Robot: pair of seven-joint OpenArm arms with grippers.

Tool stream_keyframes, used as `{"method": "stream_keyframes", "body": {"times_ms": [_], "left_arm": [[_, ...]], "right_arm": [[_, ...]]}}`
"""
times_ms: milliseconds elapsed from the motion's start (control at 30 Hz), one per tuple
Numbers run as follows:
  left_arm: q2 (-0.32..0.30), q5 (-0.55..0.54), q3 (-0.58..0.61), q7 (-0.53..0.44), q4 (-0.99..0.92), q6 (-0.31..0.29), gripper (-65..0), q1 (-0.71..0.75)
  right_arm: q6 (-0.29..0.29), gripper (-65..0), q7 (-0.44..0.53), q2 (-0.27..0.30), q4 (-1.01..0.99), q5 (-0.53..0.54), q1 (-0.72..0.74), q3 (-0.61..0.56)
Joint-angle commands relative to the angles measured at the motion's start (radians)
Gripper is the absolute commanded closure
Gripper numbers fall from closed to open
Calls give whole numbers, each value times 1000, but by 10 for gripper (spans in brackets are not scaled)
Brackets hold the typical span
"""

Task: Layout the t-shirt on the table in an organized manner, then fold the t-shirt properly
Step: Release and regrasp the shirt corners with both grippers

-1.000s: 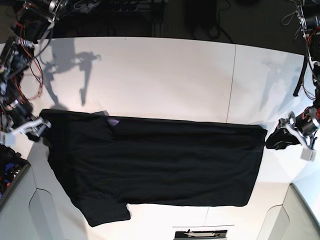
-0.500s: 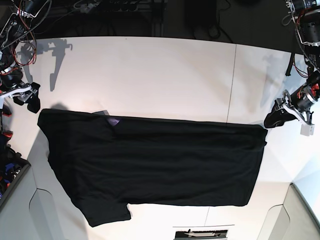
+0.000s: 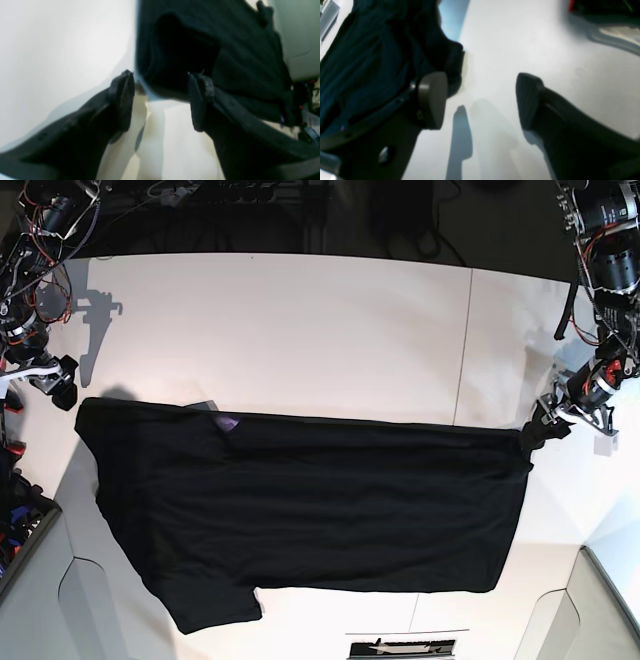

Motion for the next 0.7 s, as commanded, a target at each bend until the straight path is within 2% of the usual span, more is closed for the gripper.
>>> {"method": "stream_keyframes", "body": {"times_ms": [0,300,433,567,667], "left_arm": [[-8,-8,-2,5,10,-3,-376,-26],[21,-32,-2,19,10,-3,-376,-49],[21,-113,-2,111,10,-45,-376,-64],[22,-129,-2,101,10,-57,-376,-69],[27,-99,-2,70,10,-56,-376,-74]], "right_arm": [[5,-431,5,16,9,9,18,2],[8,-431,4,13,9,14,77,-39],[7,-431,8,13,9,6,94,-86],[7,-431,12,13,8,4,98,-111],[7,-431,27,10,8,4,98,-112]]}}
